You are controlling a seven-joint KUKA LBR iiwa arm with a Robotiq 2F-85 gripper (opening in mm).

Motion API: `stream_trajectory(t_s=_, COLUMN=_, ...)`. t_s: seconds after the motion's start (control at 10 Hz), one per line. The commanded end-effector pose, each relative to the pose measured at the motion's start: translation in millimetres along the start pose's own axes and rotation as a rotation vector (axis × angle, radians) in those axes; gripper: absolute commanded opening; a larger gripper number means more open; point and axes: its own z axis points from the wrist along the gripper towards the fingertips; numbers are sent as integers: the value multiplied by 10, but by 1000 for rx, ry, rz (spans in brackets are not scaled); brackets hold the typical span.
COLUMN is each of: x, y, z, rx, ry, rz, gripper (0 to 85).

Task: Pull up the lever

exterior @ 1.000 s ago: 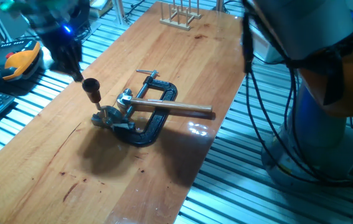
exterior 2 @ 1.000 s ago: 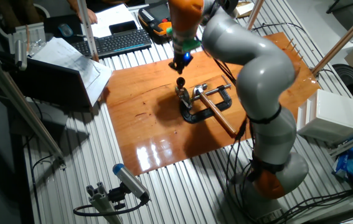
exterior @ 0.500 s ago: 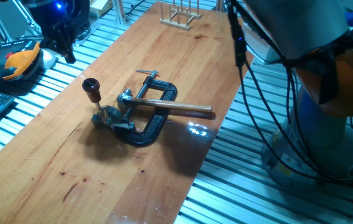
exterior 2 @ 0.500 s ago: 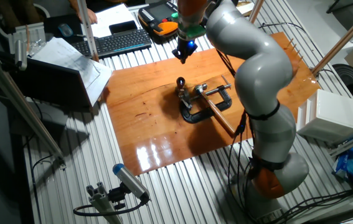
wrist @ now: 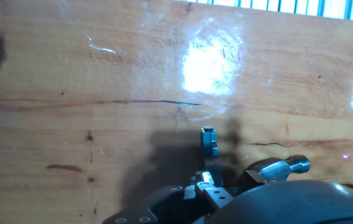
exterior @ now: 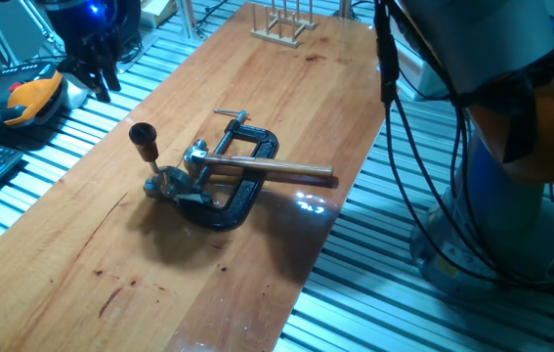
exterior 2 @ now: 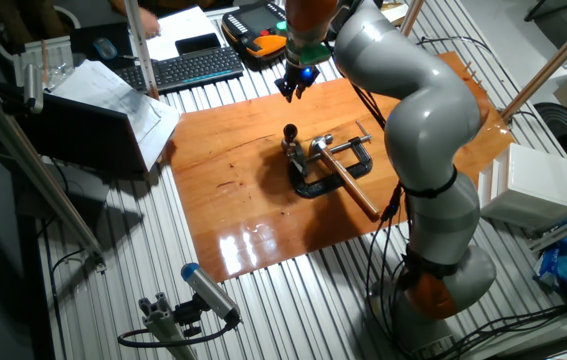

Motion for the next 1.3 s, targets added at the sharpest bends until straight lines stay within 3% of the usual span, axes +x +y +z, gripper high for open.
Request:
stream_trajectory(t_s=0.0, x=0, y=-12, z=-15, rx=-4, ry=6, rz=-15, gripper=170)
stream_trajectory(t_s=0.1, x=-6, y=-23, z=-34, rx=-18, ry=16, rz=-30, gripper=170)
stream_trajectory(t_s=0.2, x=-7, y=-55, z=-71, rx=-22, ry=34, rz=-60, gripper=0)
stream_trajectory(t_s=1.2, x=38, y=-99, z=-117, rx=-26, ry=63, rz=-49, gripper=0)
